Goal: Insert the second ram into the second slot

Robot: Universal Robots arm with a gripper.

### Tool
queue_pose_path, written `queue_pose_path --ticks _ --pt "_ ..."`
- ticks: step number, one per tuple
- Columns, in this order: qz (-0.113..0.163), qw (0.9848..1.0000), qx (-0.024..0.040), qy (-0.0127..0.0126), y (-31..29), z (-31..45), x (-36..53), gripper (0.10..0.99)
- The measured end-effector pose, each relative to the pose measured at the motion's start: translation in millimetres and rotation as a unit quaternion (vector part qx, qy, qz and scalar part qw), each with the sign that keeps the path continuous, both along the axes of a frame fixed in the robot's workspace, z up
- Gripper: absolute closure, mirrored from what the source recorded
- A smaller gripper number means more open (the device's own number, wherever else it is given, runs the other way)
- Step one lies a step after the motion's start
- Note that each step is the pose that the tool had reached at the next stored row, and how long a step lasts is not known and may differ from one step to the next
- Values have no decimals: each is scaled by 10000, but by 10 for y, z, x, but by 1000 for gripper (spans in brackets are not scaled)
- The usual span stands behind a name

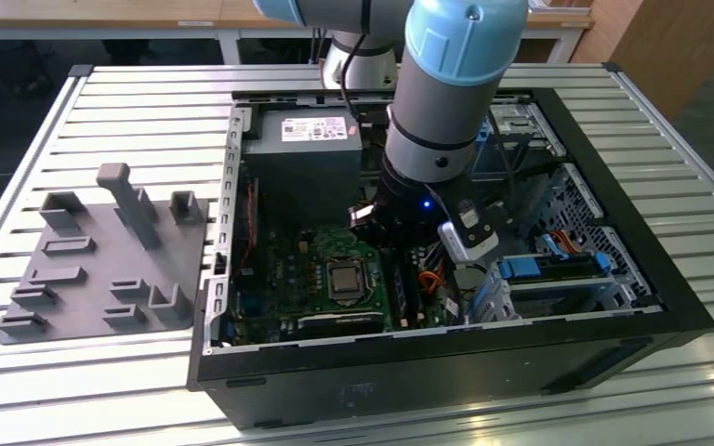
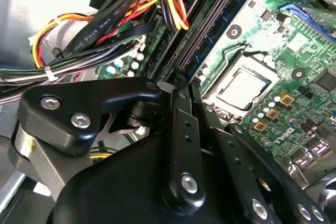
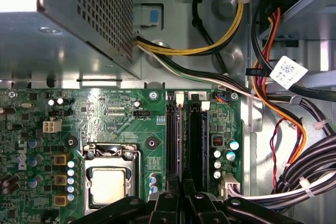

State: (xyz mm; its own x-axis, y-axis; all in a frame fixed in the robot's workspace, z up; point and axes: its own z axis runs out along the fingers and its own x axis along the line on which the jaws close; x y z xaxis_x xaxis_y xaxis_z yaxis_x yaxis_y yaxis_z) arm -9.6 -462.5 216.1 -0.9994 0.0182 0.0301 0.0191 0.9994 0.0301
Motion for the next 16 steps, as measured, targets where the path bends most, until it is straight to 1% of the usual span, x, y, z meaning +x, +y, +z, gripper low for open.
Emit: queue_pose_path --ticks 4,13,16 --pt "-62 10000 1 0 0 -6 6 949" --pt "-65 10000 0 0 0 -47 7 949" --pt "-65 10000 -1 0 0 -49 6 949"
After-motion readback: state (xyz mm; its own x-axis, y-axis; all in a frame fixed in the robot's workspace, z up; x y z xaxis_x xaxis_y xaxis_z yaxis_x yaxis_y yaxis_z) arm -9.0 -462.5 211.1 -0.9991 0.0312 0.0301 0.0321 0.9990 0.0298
